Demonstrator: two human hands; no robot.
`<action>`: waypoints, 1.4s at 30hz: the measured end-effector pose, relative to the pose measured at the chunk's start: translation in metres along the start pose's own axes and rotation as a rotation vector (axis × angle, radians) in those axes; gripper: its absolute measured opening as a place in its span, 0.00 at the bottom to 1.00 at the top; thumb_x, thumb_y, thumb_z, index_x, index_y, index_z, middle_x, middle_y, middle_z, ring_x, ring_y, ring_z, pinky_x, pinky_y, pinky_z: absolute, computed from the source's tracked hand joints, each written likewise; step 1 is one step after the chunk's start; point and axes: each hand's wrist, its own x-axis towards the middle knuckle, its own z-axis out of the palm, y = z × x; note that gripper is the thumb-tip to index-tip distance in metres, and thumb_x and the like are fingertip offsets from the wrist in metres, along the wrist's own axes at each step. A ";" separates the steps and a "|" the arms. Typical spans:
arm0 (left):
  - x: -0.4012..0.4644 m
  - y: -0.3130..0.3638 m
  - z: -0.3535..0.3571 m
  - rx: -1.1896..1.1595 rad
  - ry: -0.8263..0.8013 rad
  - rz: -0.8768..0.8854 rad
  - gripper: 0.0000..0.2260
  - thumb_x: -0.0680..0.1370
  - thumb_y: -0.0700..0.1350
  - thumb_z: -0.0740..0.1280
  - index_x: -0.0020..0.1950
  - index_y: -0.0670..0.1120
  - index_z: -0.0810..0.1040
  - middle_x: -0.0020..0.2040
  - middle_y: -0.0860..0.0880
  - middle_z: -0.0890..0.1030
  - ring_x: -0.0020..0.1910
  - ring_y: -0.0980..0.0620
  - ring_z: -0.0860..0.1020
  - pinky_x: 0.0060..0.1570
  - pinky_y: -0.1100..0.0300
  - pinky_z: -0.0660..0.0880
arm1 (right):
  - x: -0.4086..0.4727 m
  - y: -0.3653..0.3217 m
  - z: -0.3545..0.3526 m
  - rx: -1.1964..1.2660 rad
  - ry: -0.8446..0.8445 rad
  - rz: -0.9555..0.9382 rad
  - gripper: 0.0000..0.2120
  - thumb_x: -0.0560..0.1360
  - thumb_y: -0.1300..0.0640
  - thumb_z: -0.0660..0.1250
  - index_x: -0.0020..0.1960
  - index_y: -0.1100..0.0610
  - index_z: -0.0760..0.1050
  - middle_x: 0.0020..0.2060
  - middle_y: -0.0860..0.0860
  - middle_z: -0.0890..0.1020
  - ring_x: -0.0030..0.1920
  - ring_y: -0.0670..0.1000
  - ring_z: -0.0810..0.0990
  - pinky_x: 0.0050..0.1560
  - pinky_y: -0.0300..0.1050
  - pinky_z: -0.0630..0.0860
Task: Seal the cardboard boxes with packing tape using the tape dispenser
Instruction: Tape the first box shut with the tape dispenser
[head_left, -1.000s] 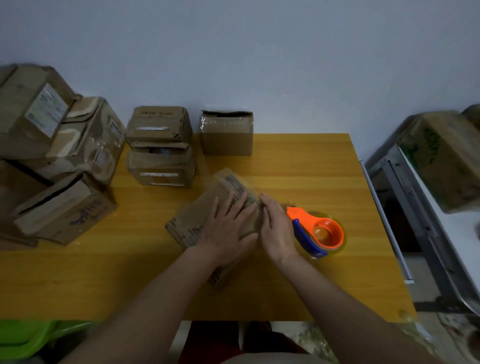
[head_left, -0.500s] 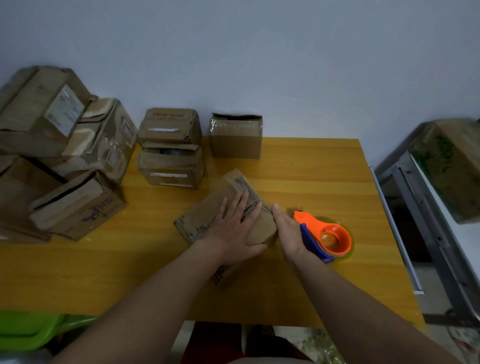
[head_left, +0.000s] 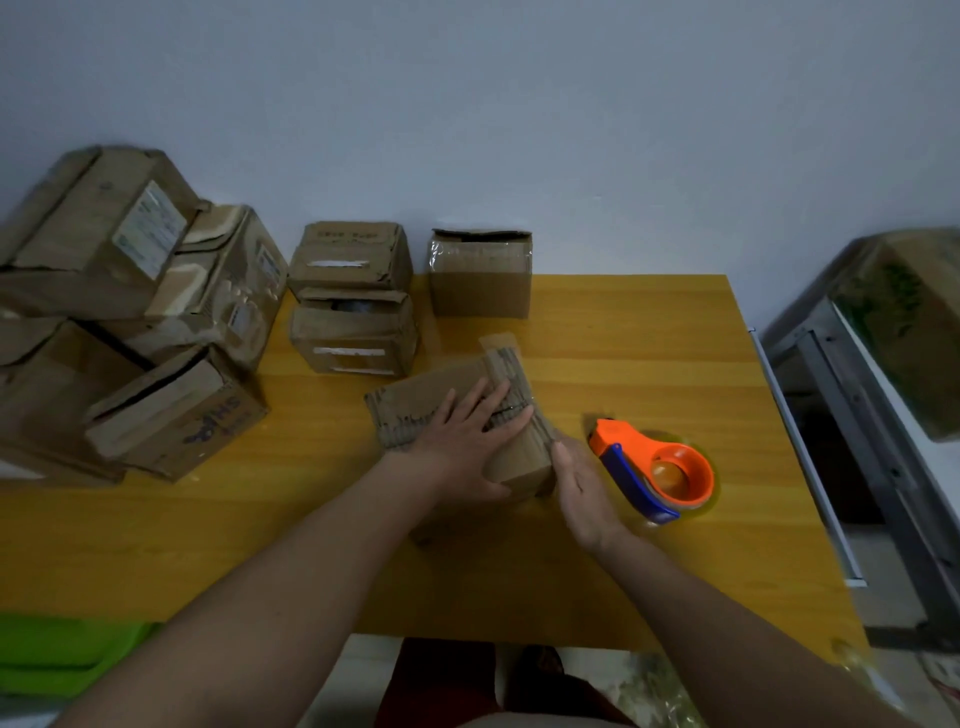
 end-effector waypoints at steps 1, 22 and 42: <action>0.000 -0.003 0.000 0.007 -0.011 0.011 0.44 0.74 0.64 0.64 0.76 0.61 0.33 0.76 0.52 0.28 0.75 0.48 0.30 0.73 0.42 0.34 | -0.002 0.003 -0.003 -0.047 -0.061 -0.028 0.23 0.82 0.47 0.47 0.71 0.55 0.66 0.63 0.54 0.72 0.66 0.51 0.69 0.69 0.52 0.64; -0.010 0.008 0.003 -0.221 0.122 -0.046 0.44 0.66 0.73 0.65 0.76 0.63 0.50 0.78 0.51 0.34 0.76 0.47 0.34 0.72 0.44 0.33 | 0.034 -0.026 -0.059 -0.776 -0.136 -0.030 0.11 0.78 0.56 0.63 0.52 0.60 0.81 0.52 0.59 0.82 0.56 0.59 0.78 0.53 0.48 0.72; 0.009 0.026 0.031 -0.070 0.327 -0.213 0.50 0.71 0.75 0.53 0.77 0.44 0.35 0.78 0.44 0.35 0.76 0.46 0.33 0.74 0.44 0.36 | 0.073 -0.080 -0.009 -0.032 -0.182 0.158 0.22 0.82 0.61 0.54 0.76 0.57 0.56 0.71 0.56 0.68 0.68 0.54 0.69 0.63 0.42 0.67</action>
